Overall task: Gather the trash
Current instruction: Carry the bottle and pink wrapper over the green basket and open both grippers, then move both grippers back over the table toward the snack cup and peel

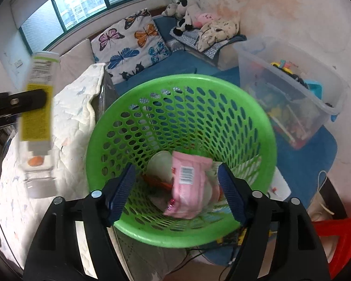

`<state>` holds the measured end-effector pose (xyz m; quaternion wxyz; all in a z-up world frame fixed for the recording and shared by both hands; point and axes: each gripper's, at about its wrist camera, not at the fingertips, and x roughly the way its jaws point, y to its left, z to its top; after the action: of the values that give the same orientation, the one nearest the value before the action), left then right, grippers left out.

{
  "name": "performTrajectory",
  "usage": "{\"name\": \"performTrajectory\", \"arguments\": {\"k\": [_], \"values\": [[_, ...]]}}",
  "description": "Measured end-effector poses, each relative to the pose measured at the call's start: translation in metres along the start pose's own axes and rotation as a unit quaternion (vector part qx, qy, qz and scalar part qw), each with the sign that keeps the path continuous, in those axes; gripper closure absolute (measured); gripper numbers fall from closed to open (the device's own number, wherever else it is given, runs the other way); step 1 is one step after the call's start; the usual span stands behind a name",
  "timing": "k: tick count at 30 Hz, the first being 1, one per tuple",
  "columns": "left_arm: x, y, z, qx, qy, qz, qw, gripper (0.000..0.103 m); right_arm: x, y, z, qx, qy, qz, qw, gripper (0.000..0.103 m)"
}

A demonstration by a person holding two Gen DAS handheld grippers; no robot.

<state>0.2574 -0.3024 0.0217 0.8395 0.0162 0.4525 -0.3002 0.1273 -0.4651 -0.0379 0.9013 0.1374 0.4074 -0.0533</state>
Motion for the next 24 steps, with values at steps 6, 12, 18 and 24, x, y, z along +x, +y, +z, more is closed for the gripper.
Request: {"name": "performTrajectory", "arguments": {"k": [6, 12, 18, 24], "values": [[0.022, -0.021, 0.007, 0.005, -0.004, -0.001, 1.0, 0.045, -0.02, -0.009, -0.011, 0.003, -0.019, -0.002, 1.0, 0.024], [0.037, -0.036, 0.009, 0.004, -0.005, -0.008, 0.9999, 0.045, -0.033, -0.022, -0.02, 0.018, -0.028, -0.004, 0.999, 0.024], [0.033, -0.041, 0.001, 0.02, 0.0, -0.005, 0.9998, 0.041, -0.039, -0.022, -0.025, 0.023, -0.03, 0.002, 0.999, 0.023], [0.007, -0.022, -0.016, 0.025, -0.006, 0.017, 0.9995, 0.038, -0.047, 0.0, -0.032, 0.001, -0.03, 0.02, 0.999, 0.019]]}}
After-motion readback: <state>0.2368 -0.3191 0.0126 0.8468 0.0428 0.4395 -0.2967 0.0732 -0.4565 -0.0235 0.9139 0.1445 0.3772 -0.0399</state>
